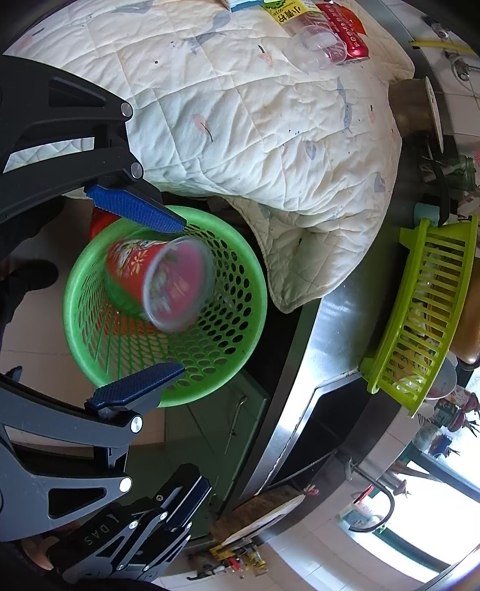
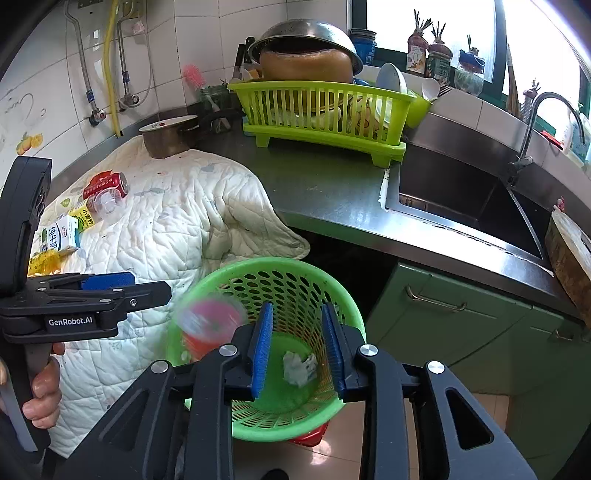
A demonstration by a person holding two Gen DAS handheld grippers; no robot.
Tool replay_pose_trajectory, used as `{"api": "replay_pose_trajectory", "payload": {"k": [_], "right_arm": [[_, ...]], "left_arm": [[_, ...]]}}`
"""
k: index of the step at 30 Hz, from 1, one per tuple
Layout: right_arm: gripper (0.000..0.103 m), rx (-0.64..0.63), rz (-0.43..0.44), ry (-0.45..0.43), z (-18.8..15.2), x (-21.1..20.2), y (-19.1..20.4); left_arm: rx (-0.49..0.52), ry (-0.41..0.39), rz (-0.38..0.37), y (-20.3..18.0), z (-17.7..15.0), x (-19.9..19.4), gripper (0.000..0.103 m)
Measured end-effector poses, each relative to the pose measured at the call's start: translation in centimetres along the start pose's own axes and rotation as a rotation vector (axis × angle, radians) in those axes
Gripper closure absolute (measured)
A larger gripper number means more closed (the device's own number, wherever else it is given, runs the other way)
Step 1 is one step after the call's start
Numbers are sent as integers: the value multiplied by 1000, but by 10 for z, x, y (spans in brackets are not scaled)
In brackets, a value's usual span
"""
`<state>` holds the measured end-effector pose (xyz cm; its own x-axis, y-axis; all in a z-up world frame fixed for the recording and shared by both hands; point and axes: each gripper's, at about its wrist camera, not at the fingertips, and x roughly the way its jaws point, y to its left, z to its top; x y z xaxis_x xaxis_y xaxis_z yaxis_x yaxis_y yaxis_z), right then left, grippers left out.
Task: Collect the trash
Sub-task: 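Carry the foil over the green basket and open the right tool while the left tool carries the cup, then open the left tool to drop the red cup into the green basket, then grasp the yellow snack wrapper with the left tool while the right tool grasps the clear plastic cup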
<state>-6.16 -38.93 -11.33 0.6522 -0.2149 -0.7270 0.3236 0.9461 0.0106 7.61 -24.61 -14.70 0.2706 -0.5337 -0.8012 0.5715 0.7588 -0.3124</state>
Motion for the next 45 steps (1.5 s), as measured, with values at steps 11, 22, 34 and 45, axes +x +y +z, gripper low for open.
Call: {"api": "replay_pose_trajectory", "payload": {"k": [11, 22, 34, 45], "right_arm": [[61, -17, 32, -32, 9, -6, 12], [53, -104, 139, -53, 29, 1, 63], [49, -222, 260, -64, 54, 17, 143], [39, -286, 321, -64, 73, 35, 204]], "left_arm": [[-6, -62, 36, 10, -3, -35, 29], [-96, -182, 173, 62, -18, -102, 27], [-281, -263, 424, 166, -40, -158, 17], [-308, -199, 487, 243, -44, -143, 17]]}}
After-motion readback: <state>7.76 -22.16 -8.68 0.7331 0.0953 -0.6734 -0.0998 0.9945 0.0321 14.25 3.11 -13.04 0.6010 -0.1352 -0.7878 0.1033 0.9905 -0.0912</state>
